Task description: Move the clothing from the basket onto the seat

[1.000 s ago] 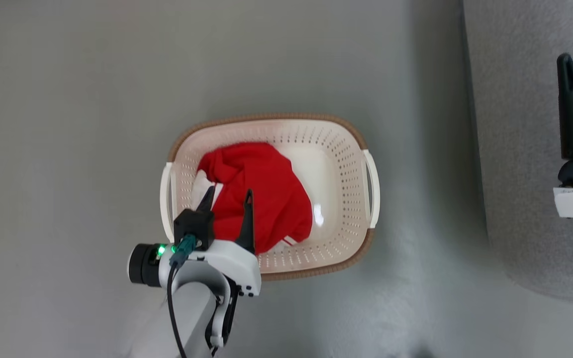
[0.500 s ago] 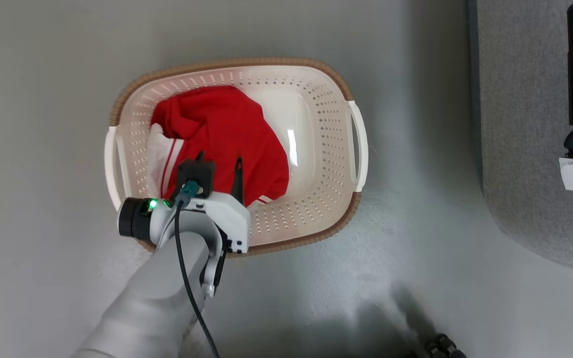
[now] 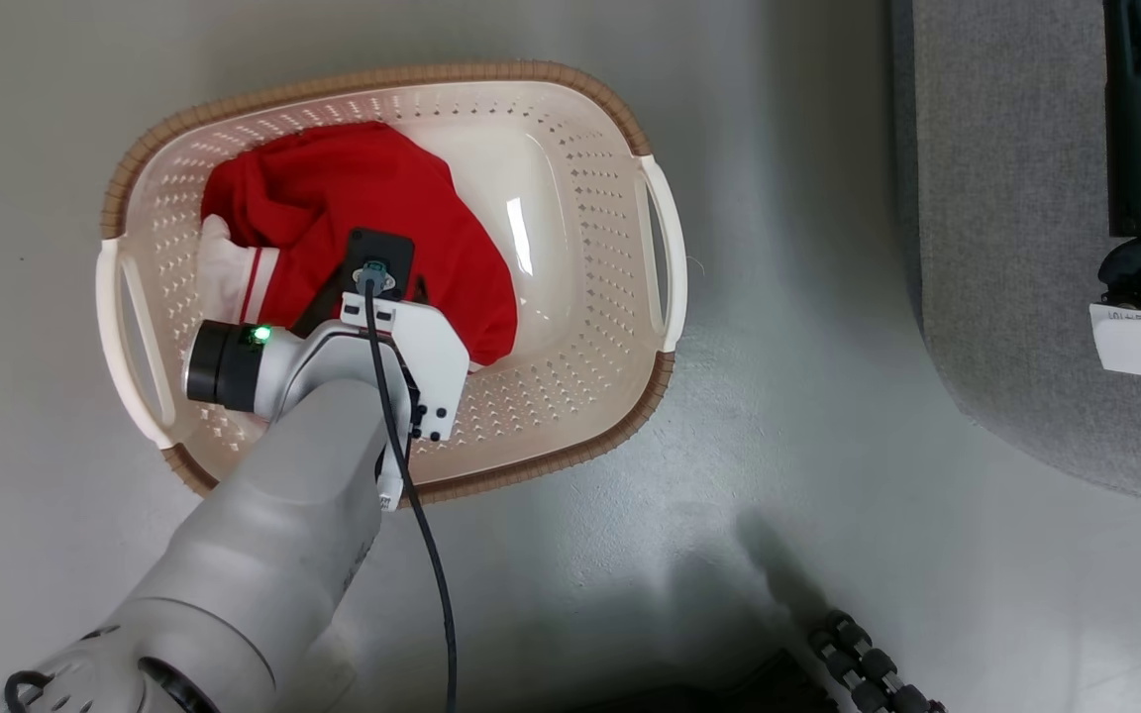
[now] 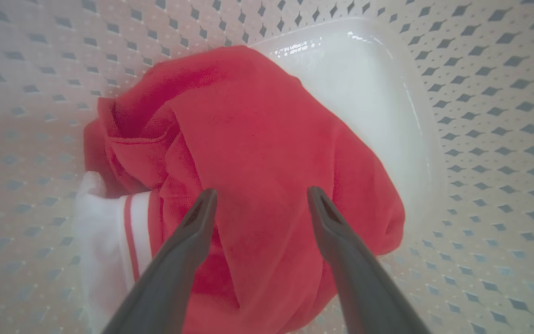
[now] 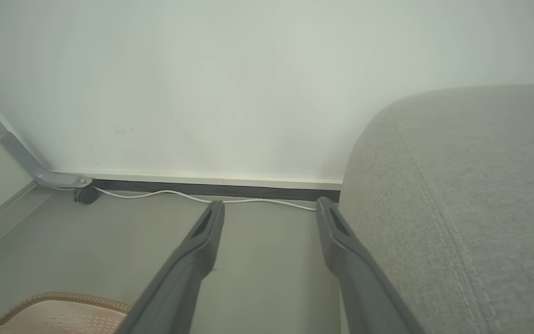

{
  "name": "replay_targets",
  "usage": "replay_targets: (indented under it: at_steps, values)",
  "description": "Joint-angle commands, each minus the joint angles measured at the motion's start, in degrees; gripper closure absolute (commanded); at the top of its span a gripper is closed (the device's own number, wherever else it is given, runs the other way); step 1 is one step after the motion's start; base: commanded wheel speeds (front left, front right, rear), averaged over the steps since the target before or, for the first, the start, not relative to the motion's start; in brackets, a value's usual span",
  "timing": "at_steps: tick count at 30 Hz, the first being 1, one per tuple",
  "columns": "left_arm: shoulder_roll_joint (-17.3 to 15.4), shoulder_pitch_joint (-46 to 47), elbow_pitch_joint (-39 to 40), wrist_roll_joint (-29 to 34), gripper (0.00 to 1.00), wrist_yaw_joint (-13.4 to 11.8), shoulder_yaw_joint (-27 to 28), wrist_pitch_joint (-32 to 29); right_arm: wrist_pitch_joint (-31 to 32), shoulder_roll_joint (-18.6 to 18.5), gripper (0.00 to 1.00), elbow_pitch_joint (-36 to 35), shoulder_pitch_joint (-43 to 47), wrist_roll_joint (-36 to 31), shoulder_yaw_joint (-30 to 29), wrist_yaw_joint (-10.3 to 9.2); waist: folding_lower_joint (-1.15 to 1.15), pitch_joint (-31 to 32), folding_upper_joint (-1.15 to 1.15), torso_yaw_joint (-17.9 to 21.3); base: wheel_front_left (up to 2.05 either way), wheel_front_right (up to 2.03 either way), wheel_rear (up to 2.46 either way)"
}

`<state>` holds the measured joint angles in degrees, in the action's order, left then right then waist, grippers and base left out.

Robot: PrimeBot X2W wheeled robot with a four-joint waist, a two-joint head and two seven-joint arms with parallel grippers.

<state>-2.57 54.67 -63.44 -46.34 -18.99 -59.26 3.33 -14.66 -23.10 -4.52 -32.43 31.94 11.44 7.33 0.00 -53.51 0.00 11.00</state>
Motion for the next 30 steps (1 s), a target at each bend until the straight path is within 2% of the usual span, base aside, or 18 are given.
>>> replay_targets:
  at_steps: [1, 7, 8, 13, 14, 15, 21, 26, 30]
  values:
    - [-0.31, 0.80, -0.44, -0.69, 0.00, -1.23, -0.65, -1.77, -0.34, -0.59, 0.00, -1.62, 1.25, 0.56, 0.44, 0.16, 0.00, -0.83, 0.00, 0.55, 0.00, 0.00, 0.00]
    - [-0.31, 2.40, -1.77, -2.14, 0.00, -2.62, -3.48, -6.32, -0.34, -0.45, 0.00, -2.04, 0.98, 0.67, 0.15, 0.16, 0.00, -1.83, 0.00, 0.91, 0.00, 0.00, 0.00]
    - [-0.31, 3.29, -3.44, -2.20, 0.00, -3.32, -7.49, -11.06, -0.34, -0.11, 0.00, -2.41, 0.70, 0.80, -0.03, 0.16, 0.00, -2.45, 0.00, 1.13, 0.00, 0.00, 0.00]
    - [-0.31, 3.87, -2.96, -3.08, 0.00, -3.45, -9.01, -12.50, -0.34, -0.02, 0.00, -2.48, 0.51, 0.88, -0.40, 0.16, 0.00, -2.75, 0.00, 1.20, 0.00, 0.00, 0.00]
    - [-0.31, 3.89, -2.65, -3.34, 0.27, -3.47, -9.18, -12.37, -0.34, 0.04, 0.00, -2.41, 0.44, 0.90, -0.49, 0.16, 0.00, -2.75, 0.00, 1.20, 0.00, 0.00, 0.00]
    - [-0.31, 3.82, -2.27, -3.70, 1.00, -3.39, -9.30, -12.25, -0.34, 0.09, 0.00, -2.34, 0.37, 0.93, -0.58, 0.16, 0.00, -2.68, 0.00, 1.21, 0.00, 0.00, 0.00]
    - [-0.31, 2.78, -0.97, -5.58, 1.00, -2.92, -10.04, -9.96, -0.34, 0.67, 0.00, -1.72, 0.17, 1.02, -1.14, 0.16, 0.00, -0.54, 0.00, 1.22, 0.00, 0.00, 0.00]
    - [-0.31, 0.61, -0.15, -7.82, 1.00, -2.51, -10.10, -4.76, -0.34, 1.06, 0.00, -0.23, 0.50, 0.71, -1.17, 0.16, 0.00, 3.54, 0.00, 0.84, 0.00, 0.00, 0.00]
    - [-0.31, -1.00, -0.52, -9.34, 1.00, -1.24, -10.04, -0.41, -0.34, 1.39, 0.00, 0.90, 1.20, 0.45, -1.07, 0.16, 0.00, 6.75, 0.00, 0.44, 0.00, 0.00, 0.00]
